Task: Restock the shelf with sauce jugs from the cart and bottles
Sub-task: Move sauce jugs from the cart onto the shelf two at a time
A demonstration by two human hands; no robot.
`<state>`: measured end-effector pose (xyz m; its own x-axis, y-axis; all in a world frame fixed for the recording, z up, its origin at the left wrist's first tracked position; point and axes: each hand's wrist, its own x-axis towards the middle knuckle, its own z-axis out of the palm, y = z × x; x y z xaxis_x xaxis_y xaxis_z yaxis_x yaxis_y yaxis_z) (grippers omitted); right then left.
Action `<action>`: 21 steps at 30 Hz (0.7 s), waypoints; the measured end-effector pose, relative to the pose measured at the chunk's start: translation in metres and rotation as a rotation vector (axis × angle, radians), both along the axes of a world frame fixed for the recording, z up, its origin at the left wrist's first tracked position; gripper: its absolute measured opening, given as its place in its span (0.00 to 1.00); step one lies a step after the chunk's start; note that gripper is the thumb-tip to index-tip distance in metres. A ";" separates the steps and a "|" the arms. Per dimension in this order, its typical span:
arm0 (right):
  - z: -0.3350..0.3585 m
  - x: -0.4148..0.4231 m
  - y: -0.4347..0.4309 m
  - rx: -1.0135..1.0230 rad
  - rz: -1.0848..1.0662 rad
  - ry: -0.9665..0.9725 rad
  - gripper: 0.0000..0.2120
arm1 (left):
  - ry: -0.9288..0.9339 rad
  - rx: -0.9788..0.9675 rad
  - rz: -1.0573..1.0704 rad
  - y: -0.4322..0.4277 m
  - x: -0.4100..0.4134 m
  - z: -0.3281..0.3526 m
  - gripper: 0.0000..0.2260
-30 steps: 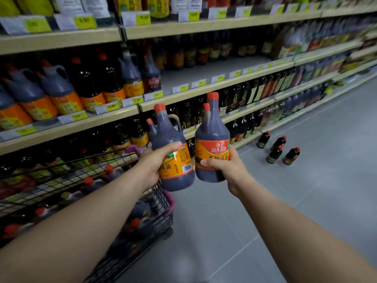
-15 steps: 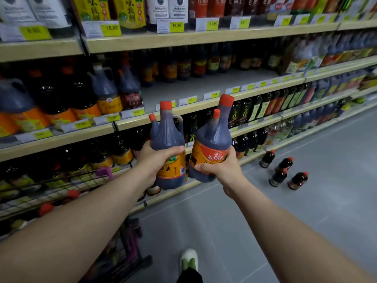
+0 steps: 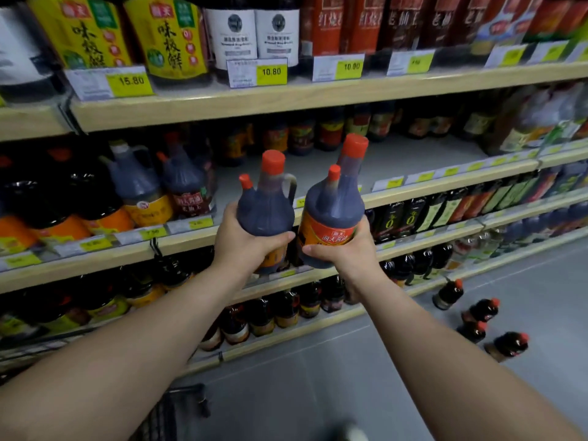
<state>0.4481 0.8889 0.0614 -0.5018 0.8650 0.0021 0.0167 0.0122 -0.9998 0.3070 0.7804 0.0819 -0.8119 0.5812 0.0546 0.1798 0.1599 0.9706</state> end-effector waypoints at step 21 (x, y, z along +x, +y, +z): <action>-0.057 -0.133 0.172 0.489 -0.050 -0.047 0.47 | 0.367 0.174 0.366 0.159 -0.088 -0.065 0.40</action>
<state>0.3153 1.0614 0.0046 -0.4686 0.7913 0.3926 0.0741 0.4781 -0.8752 0.2188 0.9391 0.0167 -0.8690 0.2217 0.4424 0.4744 0.1185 0.8723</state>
